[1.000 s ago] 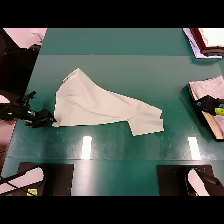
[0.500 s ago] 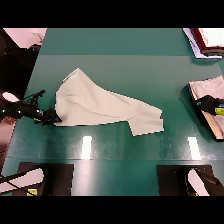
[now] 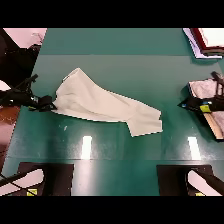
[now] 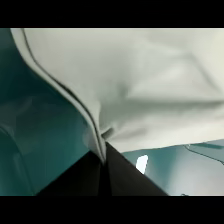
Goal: Fold the shirts.
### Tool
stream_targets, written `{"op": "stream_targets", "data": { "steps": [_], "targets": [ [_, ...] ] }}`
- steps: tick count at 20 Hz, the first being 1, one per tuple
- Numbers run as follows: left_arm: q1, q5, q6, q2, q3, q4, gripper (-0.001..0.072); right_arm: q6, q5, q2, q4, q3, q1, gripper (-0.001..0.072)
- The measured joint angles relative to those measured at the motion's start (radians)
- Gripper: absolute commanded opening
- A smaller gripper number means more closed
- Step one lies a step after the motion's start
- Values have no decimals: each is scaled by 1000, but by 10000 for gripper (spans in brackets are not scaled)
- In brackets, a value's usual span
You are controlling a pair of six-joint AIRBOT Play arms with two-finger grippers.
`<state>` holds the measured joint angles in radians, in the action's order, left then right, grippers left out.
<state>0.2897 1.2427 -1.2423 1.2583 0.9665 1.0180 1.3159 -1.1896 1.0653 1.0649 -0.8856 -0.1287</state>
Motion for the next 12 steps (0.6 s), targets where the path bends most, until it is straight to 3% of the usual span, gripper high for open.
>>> {"op": "stream_targets", "data": {
  "steps": [7,9,12],
  "targets": [
    [0,6,-6,-22,40,0,23,-144,-88,406,0,-285,204,503],
    [0,4,-7,-23,42,0,23,-164,-131,499,2,-357,250,442],
    [0,1,-8,-24,44,-1,23,-180,-190,600,5,-438,305,442]
  ]
}}
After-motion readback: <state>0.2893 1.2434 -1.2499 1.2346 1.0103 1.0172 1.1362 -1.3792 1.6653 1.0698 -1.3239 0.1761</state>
